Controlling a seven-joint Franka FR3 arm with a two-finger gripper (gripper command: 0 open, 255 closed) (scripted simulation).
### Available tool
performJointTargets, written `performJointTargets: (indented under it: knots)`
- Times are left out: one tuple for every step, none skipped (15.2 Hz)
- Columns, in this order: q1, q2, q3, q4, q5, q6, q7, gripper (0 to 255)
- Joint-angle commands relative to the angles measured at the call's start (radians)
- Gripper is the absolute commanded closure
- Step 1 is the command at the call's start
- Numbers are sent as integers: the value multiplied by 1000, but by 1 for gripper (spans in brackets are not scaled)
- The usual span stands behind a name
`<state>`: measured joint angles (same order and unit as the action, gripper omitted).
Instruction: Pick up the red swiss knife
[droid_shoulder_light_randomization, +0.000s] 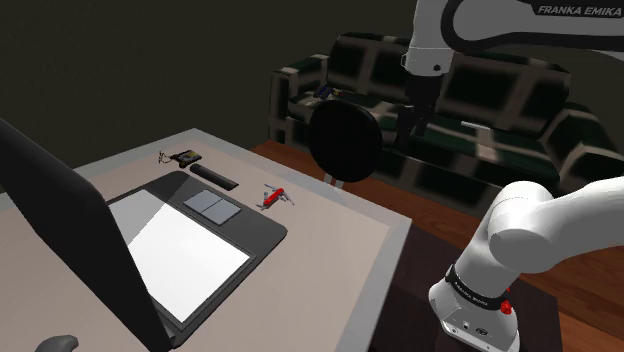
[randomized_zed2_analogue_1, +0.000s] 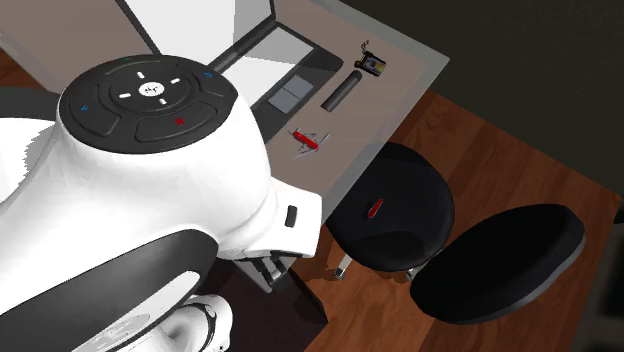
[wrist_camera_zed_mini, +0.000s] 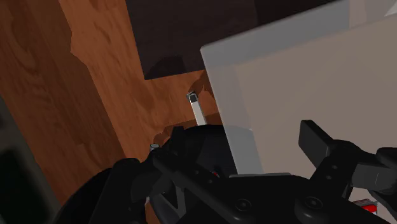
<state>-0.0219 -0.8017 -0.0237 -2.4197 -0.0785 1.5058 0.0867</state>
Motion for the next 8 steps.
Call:
performJointTargets:
  knots:
    - [0, 0, 0, 0, 0, 0, 0, 0]
    - [5, 22, 7, -8, 10, 32, 10, 0]
    - [11, 45, 15, -15, 20, 64, 20, 0]
    - [16, 69, 22, -20, 29, 96, 30, 0]
    - [22, 94, 30, -24, 38, 127, 40, 0]
    - [27, 120, 37, -26, 46, 159, 49, 0]
    - [32, 148, 45, -28, 55, 190, 58, 0]
    - [38, 176, 52, -27, 63, 221, 66, 0]
